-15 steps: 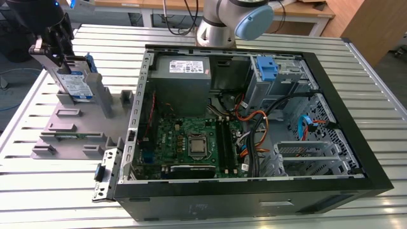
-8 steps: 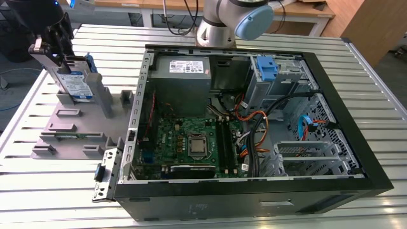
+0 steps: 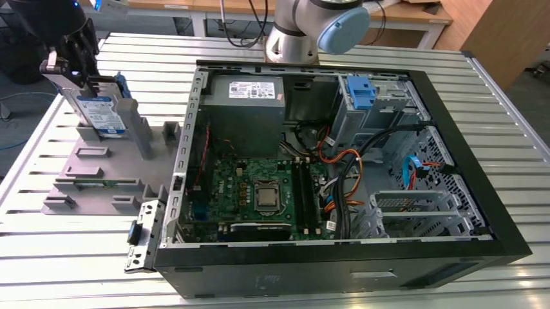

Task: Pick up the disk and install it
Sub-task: 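Pick up the disk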

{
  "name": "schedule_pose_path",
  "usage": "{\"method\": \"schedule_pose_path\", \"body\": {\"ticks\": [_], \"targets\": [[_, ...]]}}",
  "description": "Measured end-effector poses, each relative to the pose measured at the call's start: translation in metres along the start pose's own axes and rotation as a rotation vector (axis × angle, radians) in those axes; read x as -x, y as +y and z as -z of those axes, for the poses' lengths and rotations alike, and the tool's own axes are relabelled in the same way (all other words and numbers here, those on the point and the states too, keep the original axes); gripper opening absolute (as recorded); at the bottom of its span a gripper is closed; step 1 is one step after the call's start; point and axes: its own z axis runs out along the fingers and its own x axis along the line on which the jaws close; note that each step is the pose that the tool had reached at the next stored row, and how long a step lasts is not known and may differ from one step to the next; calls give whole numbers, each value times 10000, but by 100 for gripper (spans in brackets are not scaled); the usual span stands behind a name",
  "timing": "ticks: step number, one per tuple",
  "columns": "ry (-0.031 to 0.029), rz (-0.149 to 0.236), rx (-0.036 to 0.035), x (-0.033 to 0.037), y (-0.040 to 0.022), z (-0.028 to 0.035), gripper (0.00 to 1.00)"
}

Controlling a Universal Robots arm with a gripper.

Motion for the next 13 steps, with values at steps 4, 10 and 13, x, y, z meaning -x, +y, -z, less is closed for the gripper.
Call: {"method": "schedule_pose_path", "body": {"ticks": [4,10,13], "targets": [[0,0,0,0,0,1,42],[-148,6,1,0,1,3,42],[-188,7,0,0,0,2,42]]}}
